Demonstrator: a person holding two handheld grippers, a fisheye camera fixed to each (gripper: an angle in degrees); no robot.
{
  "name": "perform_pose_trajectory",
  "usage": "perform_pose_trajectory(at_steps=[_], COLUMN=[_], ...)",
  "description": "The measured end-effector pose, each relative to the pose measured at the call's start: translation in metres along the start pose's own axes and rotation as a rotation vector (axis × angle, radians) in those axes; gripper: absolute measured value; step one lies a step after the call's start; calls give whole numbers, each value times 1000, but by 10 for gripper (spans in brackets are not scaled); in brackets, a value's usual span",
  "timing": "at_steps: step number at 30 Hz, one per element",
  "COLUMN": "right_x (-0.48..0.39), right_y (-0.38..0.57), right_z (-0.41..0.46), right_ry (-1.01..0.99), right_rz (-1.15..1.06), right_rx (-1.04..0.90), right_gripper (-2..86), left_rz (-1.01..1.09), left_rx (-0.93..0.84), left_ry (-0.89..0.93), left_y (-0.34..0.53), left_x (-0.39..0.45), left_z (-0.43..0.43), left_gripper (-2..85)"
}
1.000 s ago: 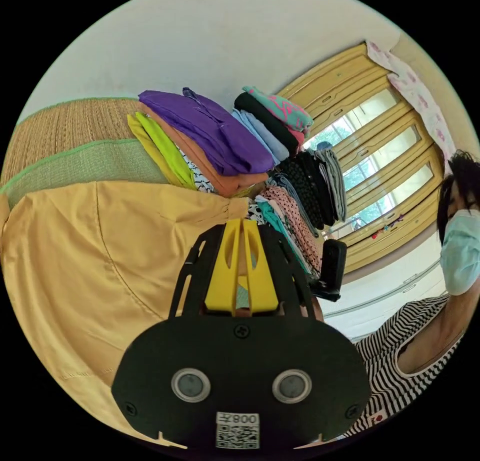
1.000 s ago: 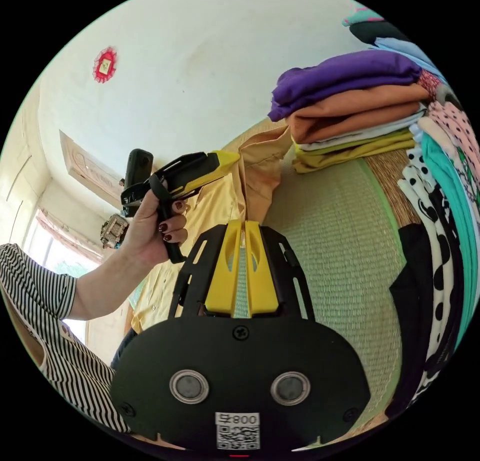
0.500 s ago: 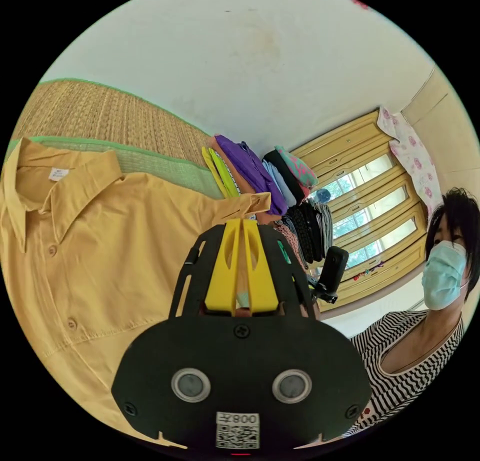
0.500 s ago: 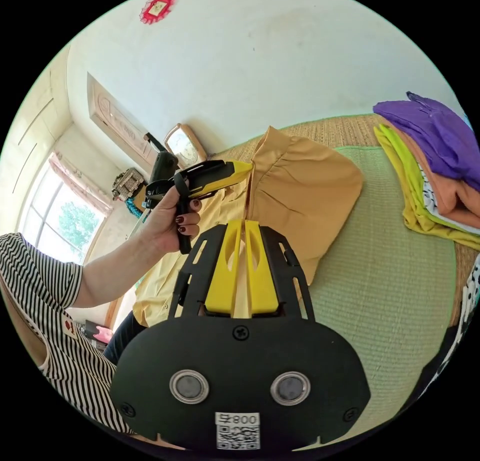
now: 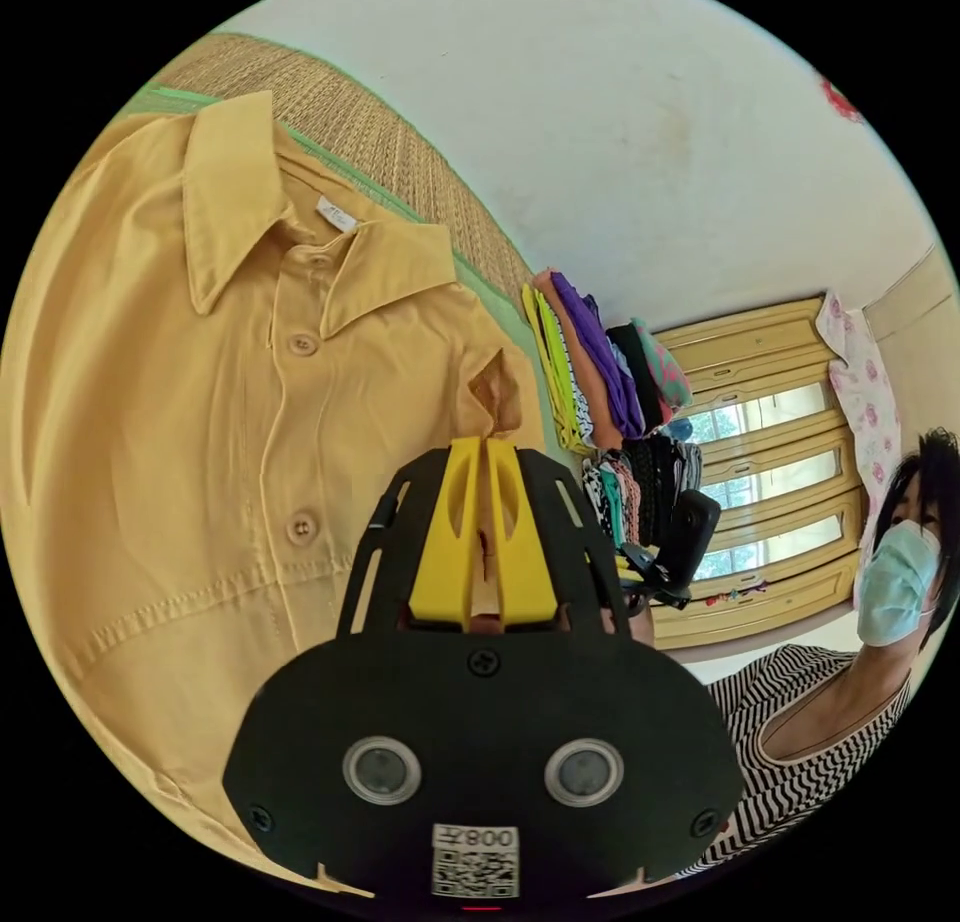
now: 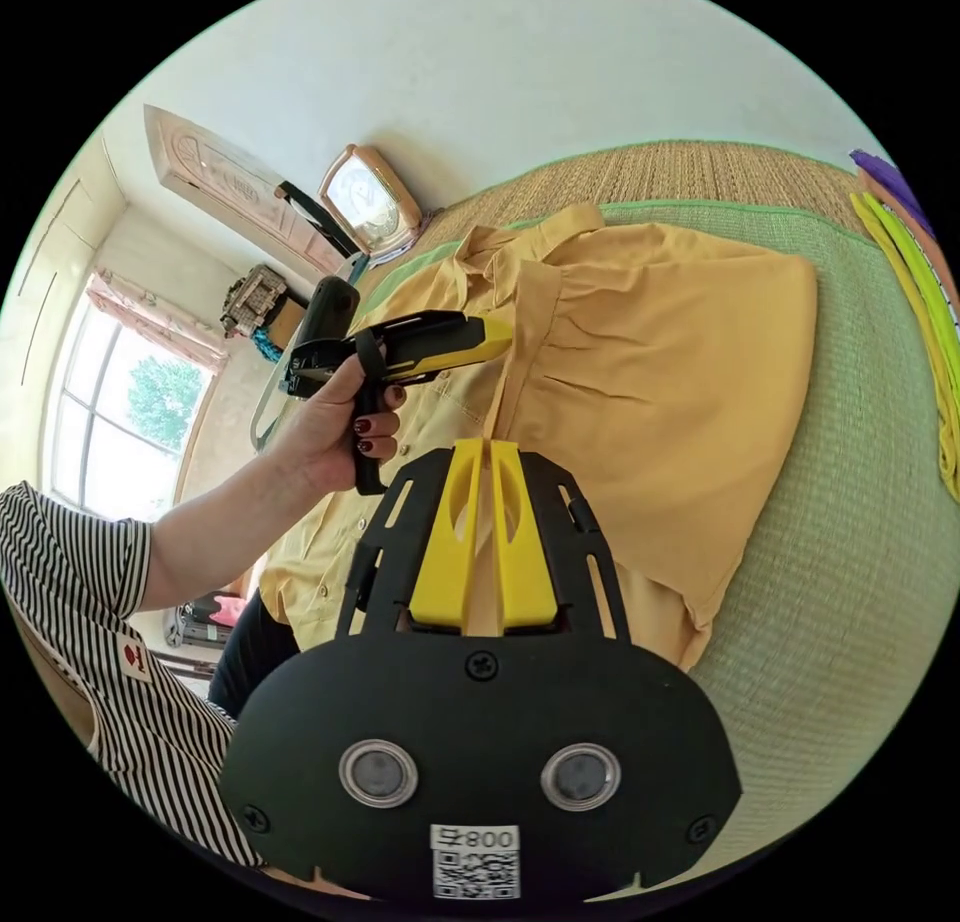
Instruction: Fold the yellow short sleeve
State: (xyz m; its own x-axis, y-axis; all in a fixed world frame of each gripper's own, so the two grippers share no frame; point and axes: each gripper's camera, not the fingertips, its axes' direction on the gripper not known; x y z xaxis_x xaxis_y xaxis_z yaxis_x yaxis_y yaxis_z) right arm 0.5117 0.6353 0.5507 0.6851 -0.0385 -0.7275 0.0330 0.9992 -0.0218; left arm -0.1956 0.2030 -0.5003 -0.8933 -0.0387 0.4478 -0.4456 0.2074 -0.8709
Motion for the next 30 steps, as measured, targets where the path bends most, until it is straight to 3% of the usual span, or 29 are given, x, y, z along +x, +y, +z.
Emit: perform_pose_trajectory(at_steps=[4,10,15,23,26,30], right_x=[7,10,10,32,38,20], right_y=[-7,-14,-19,-19,-23,-27], right_z=[17,26,37,31,34,33], right_ry=[-49,-117,-198,62,-11,90], right_rz=[0,-9,-35,59,80,46], right_rx=[-45,-54,-72,-39,-42,-52], right_gripper=[10,6,4,1,1,1], left_rz=[-2,152,215,186,154,208], left_rx=[16,73,-75,-65,-62,-105], left_ry=[-63,-178,-314,-353,-299,-367], left_y=[5,10,7,24,31,48], left_x=[-13,1,-10,-39,-55,-60], left_z=[-23,-56,-46,-84,-103,-126], left_gripper=[10,6,5,4,4,5])
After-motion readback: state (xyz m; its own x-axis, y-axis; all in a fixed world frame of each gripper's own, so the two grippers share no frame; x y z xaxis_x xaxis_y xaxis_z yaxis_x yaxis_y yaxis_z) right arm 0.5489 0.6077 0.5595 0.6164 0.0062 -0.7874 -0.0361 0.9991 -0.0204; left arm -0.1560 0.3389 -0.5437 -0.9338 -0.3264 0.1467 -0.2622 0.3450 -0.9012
